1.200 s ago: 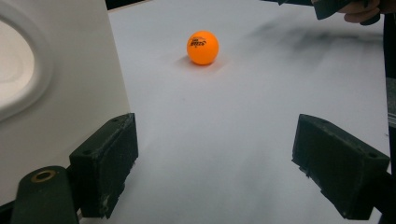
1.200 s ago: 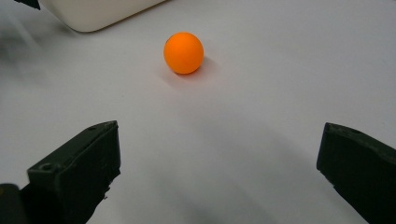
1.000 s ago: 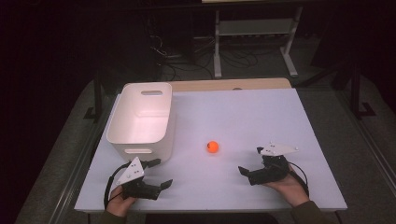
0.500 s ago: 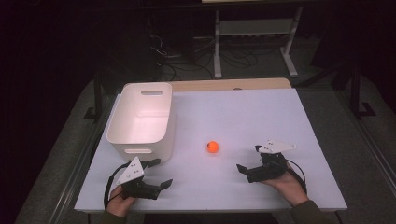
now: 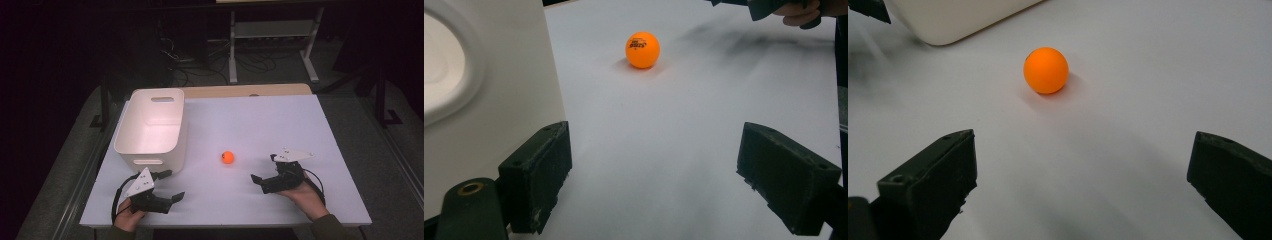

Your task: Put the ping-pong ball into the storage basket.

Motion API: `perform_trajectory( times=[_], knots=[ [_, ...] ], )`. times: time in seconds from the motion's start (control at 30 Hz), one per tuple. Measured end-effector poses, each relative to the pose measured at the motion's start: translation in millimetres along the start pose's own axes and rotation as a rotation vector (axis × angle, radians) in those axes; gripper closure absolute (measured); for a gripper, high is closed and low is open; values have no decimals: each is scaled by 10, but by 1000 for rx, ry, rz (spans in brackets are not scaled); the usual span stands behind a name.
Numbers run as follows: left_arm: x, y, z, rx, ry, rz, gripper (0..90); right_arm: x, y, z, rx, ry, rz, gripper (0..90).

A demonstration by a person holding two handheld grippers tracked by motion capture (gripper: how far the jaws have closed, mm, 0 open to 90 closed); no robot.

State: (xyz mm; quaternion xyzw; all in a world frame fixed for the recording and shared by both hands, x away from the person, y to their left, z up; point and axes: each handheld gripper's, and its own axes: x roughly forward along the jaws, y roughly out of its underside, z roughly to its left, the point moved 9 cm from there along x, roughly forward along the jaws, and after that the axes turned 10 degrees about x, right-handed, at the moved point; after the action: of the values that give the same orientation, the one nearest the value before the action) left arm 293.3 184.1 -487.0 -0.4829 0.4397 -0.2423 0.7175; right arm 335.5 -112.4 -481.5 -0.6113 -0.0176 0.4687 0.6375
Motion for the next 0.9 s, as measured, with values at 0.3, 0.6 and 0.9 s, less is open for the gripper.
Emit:
perform_trajectory(
  times=[0.3, 0.6, 0.9],
  knots=[
    [1, 0, 2, -2, 4, -1, 141, 81, -46, 23, -5, -13, 5, 0],
    [-1, -1, 0, -1, 4, -3, 141, 115, -92, 38, -11, -19, 0, 0],
    [0, 1, 2, -4, 7, -1, 141, 173, -117, 68, -18, -28, 7, 0]
  ],
)
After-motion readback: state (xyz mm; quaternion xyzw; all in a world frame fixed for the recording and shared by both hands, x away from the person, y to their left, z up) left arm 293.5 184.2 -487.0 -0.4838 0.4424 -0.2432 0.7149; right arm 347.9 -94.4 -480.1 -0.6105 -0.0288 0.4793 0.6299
